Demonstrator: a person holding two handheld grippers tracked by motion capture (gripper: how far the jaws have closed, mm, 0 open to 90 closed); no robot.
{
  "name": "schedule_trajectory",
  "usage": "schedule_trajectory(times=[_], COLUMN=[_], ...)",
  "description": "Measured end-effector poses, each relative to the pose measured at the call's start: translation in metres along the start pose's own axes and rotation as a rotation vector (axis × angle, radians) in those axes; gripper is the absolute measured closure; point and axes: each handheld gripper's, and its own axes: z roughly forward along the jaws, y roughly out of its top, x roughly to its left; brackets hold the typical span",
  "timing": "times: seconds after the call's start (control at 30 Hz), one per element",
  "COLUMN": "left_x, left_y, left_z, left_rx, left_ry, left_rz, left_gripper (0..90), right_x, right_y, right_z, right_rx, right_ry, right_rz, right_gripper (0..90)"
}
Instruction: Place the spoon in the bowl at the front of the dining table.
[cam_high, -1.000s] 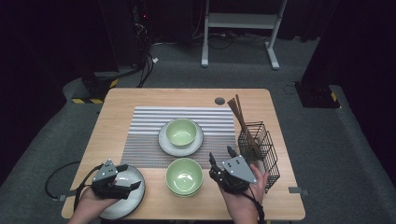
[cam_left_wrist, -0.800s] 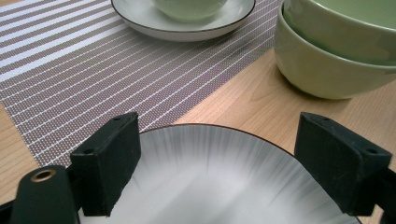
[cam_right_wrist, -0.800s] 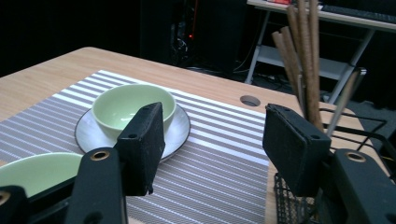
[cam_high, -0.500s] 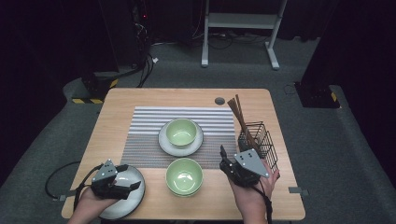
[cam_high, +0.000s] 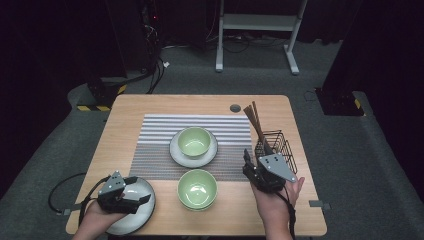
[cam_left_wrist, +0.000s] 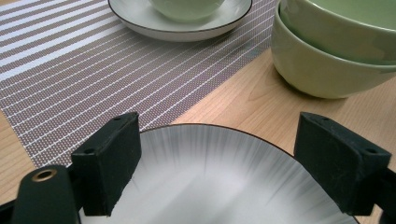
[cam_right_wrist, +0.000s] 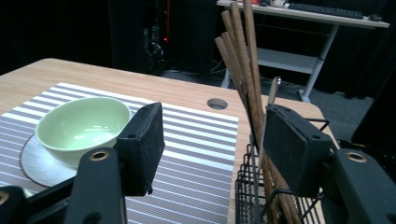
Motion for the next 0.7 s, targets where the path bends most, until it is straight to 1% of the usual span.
schedule_trajectory(times=[0.13,0.27,0.57,0.6,0.7], left_x=[0.000,0.000,0.000,0.000,0.000], left_y=[0.000,0.000,0.000,0.000,0.000], left_z=[0.000,-0.001,-0.001,-0.001,0.000], left_rx=[0.000,-0.003,0.001,0.000,0.000], left_ry=[-0.002,-0.009,-0.012,-0.012,-0.014], left_rz=[0.002,0.002,0.000,0.000,0.001], left_gripper=[15.3,15.4,15.4,15.4,15.4], right_x=[-0.004,-0.006,-0.011,-0.012,-0.013], right_y=[0.001,0.003,0.004,0.005,0.006], right_z=[0.004,0.009,0.018,0.019,0.020], right_rx=[0.005,0.008,0.019,0.029,0.035], right_ry=[-0.012,-0.027,-0.052,-0.054,-0.053], right_rz=[0.014,0.018,0.031,0.046,0.058], right_gripper=[37.8,37.9,39.3,39.7,40.3])
